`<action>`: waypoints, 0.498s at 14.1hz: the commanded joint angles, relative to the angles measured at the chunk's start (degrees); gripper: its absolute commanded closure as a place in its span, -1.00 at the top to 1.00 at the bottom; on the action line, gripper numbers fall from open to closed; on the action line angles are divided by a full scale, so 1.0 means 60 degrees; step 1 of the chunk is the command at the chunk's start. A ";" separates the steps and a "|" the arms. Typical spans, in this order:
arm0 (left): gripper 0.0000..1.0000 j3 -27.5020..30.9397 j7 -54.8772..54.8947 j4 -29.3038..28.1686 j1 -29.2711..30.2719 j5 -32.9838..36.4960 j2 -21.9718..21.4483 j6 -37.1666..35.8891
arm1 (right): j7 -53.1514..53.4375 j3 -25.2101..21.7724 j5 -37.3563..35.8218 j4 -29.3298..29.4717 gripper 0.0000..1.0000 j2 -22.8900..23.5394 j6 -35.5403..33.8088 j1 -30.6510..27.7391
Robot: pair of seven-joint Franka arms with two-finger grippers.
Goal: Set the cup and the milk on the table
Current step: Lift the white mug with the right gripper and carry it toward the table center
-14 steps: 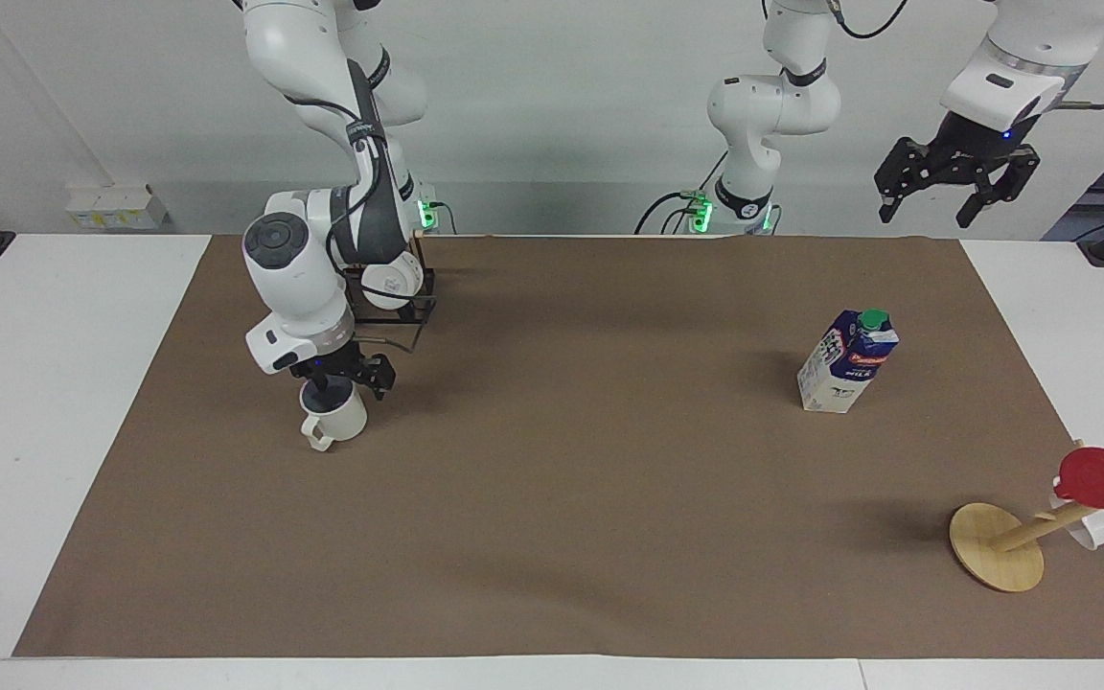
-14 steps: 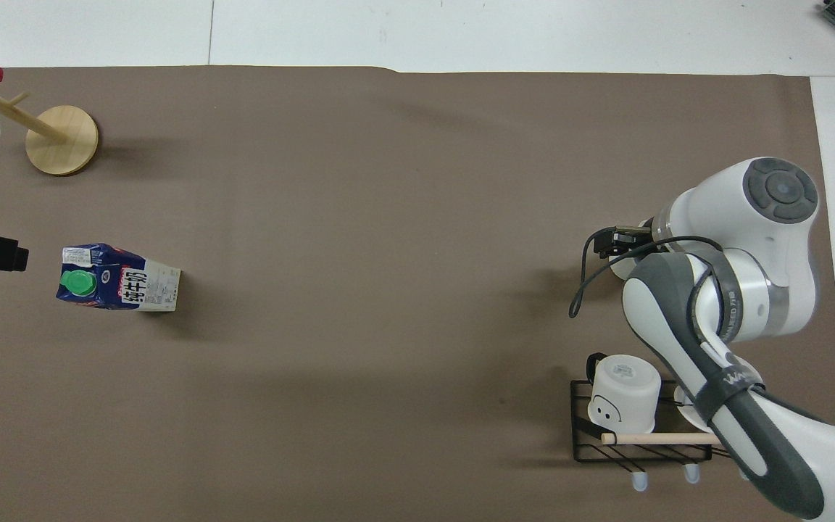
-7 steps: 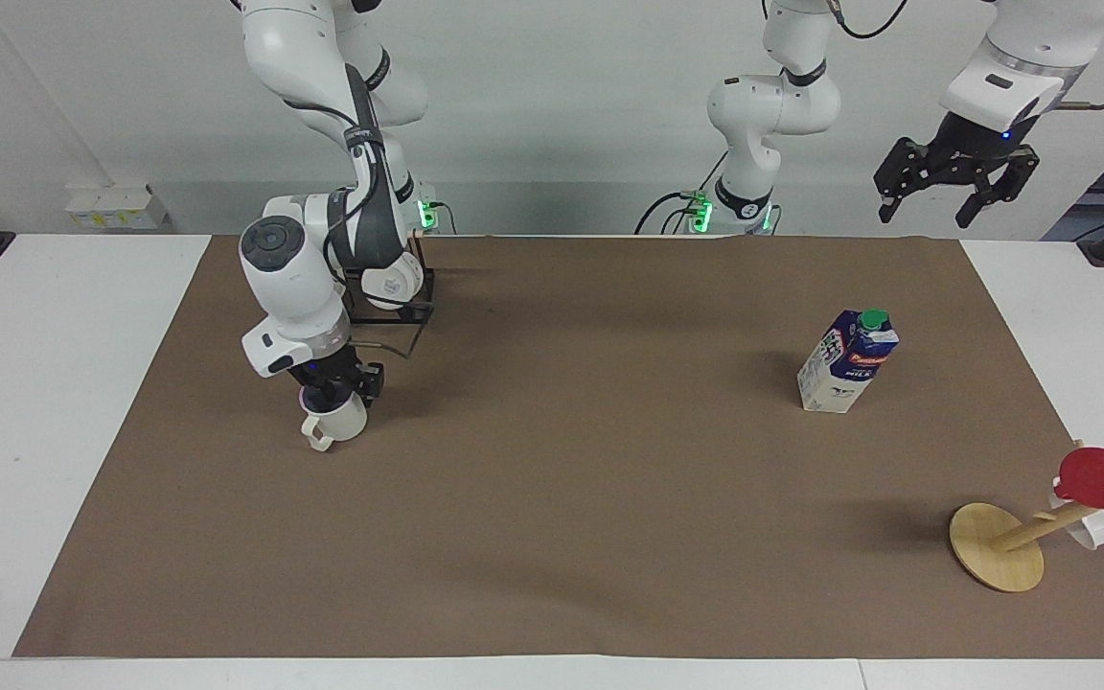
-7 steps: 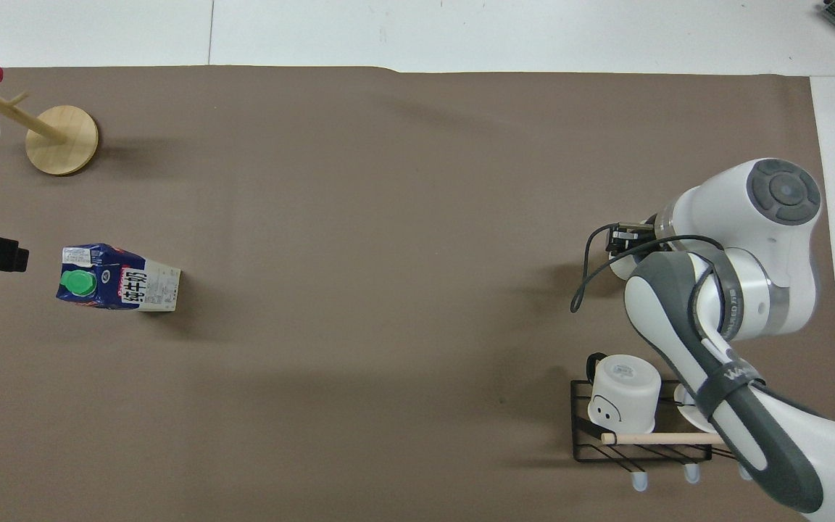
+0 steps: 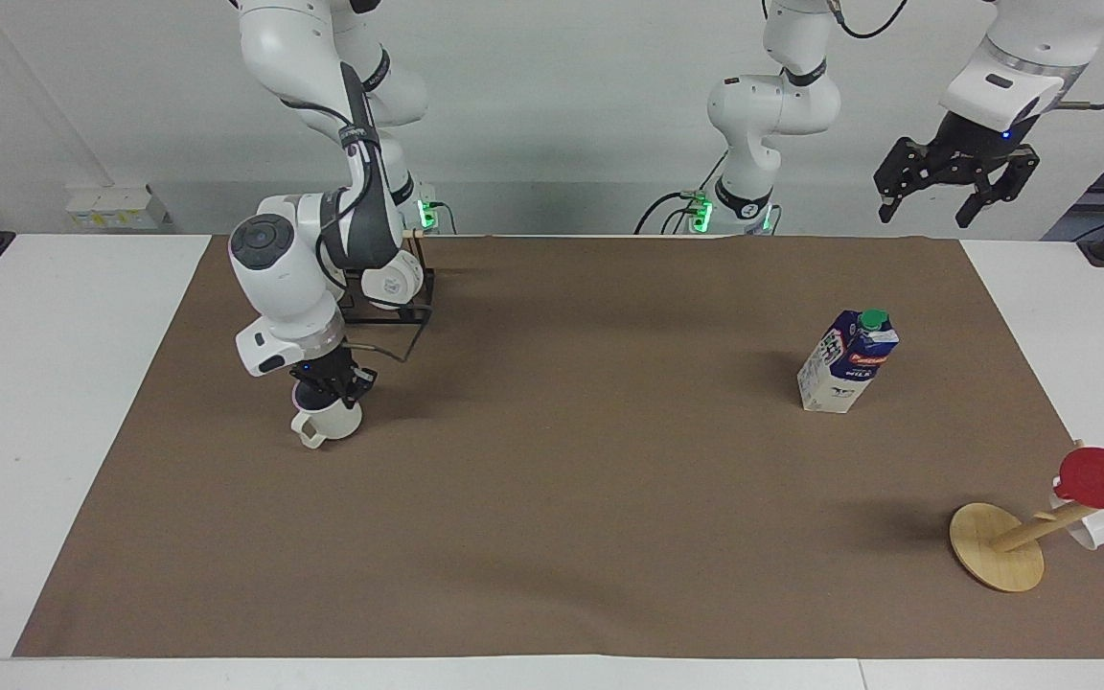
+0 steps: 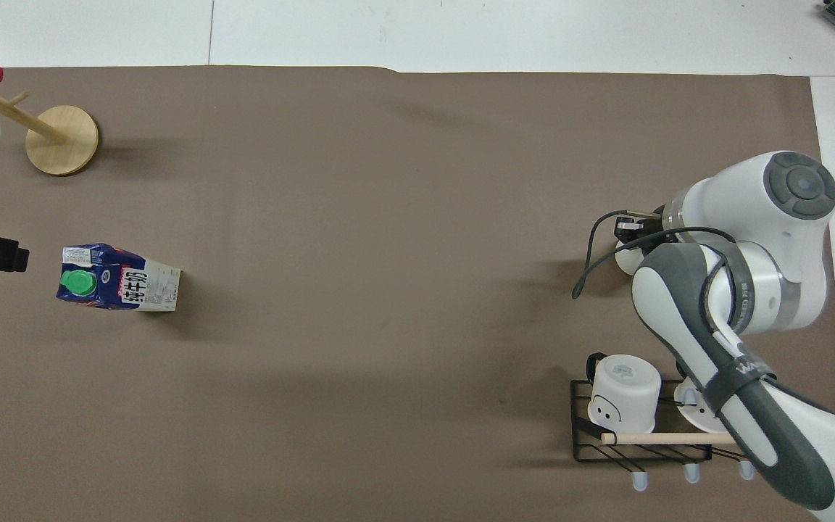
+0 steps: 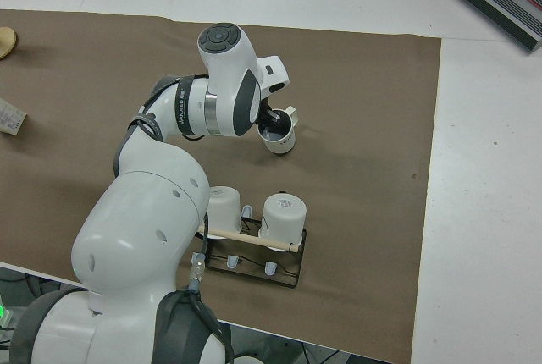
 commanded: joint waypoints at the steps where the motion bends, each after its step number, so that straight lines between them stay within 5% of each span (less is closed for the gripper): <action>1: 1.00 0.0040 0.0071 -0.0311 -0.0041 -0.0111 -0.0277 0.0124 | 0.0656 0.0110 0.0115 0.0706 -1.00 -0.0001 -0.0834 0.0067; 4: 1.00 0.0040 0.0057 -0.0311 -0.0041 -0.0111 -0.0262 0.0139 | 0.0877 0.0155 -0.0046 0.1701 -1.00 -0.0089 -0.2518 0.0739; 7: 1.00 0.0040 0.0057 -0.0311 -0.0041 -0.0111 -0.0277 0.0125 | 0.1168 0.0155 -0.0353 0.2027 -1.00 -0.0089 -0.2904 0.1602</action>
